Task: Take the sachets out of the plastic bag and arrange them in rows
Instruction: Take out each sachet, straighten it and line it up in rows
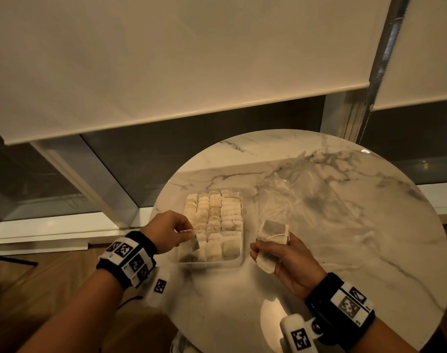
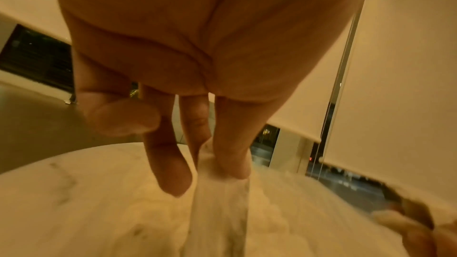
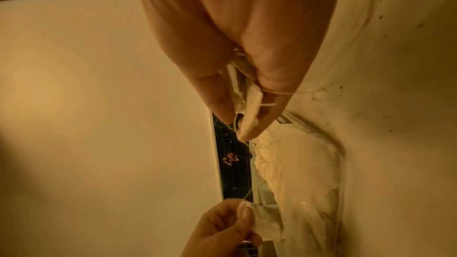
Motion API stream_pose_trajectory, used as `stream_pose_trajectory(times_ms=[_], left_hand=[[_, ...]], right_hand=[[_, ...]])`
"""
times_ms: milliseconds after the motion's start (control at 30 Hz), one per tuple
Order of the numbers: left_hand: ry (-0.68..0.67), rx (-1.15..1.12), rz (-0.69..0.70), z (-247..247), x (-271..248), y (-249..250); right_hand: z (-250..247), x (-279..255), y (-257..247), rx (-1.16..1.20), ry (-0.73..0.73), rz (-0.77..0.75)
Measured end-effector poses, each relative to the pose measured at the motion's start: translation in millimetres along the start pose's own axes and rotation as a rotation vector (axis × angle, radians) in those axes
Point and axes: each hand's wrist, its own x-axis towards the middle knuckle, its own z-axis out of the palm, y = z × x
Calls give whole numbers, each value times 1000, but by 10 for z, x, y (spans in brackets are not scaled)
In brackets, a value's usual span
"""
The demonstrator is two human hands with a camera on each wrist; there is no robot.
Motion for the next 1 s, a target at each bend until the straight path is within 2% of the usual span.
stream_pose_trajectory(times_ms=[200, 400, 633, 833, 1000], left_hand=[[-162, 200, 2, 27, 160, -179], [-234, 286, -6, 97, 216, -160], [-201, 400, -60, 127, 191, -106], [-121, 526, -6, 239, 111, 8], [31, 486, 49, 265, -31, 96]], right_hand=[[-2, 28, 15, -3, 25, 14], [-1, 10, -10, 6, 26, 20], [5, -5, -14, -9, 33, 26], [-9, -2, -7, -33, 32, 35], [-25, 16, -34, 35, 59, 56]])
